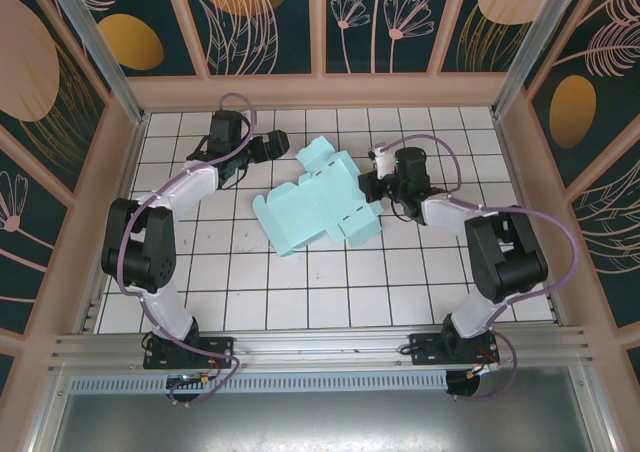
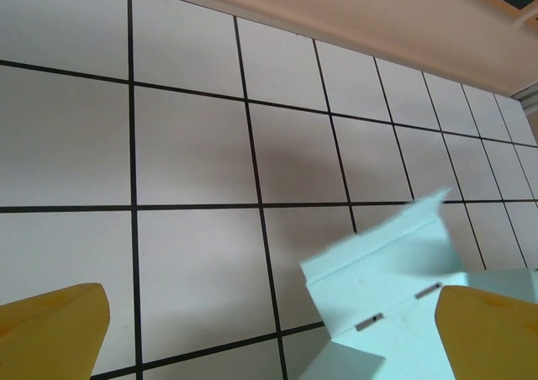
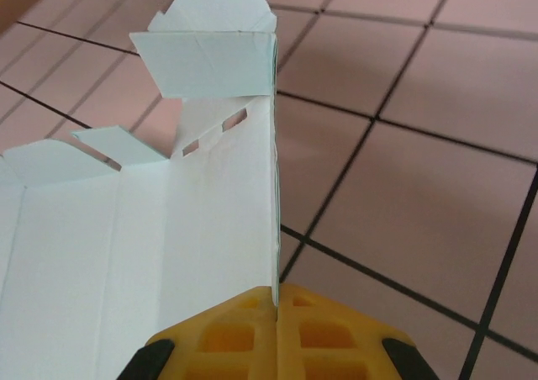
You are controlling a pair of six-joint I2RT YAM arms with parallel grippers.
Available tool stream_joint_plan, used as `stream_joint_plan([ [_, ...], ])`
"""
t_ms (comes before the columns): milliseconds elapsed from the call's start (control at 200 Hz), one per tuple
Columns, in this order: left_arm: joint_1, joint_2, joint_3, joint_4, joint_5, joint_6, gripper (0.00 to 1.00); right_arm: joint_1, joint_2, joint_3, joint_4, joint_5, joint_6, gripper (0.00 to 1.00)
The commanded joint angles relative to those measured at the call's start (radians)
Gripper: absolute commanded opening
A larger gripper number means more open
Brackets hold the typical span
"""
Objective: Fold the paper box
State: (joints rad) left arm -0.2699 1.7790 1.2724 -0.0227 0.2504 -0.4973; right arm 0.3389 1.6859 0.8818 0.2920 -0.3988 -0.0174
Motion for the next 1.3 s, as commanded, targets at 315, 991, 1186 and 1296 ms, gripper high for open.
stream_joint_plan([
  [315, 0.005, 0.014, 0.037, -0.032, 0.019, 0.036, 0.99, -0.033, 0.134, 0.073, -0.125, -0.137, 0.069, 0.18],
  [991, 0.005, 0.020, 0.037, -0.034, 0.029, 0.032, 0.99, -0.035, 0.190, 0.056, -0.165, -0.136, 0.020, 0.28],
  [1186, 0.005, 0.018, 0.038, -0.034, 0.029, 0.031, 0.99, -0.032, 0.188, 0.039, -0.160, -0.155, 0.022, 0.24],
  [1296, 0.006, 0.022, 0.038, -0.035, 0.033, 0.031, 0.99, -0.033, 0.180, 0.031, -0.152, -0.154, 0.022, 0.12],
])
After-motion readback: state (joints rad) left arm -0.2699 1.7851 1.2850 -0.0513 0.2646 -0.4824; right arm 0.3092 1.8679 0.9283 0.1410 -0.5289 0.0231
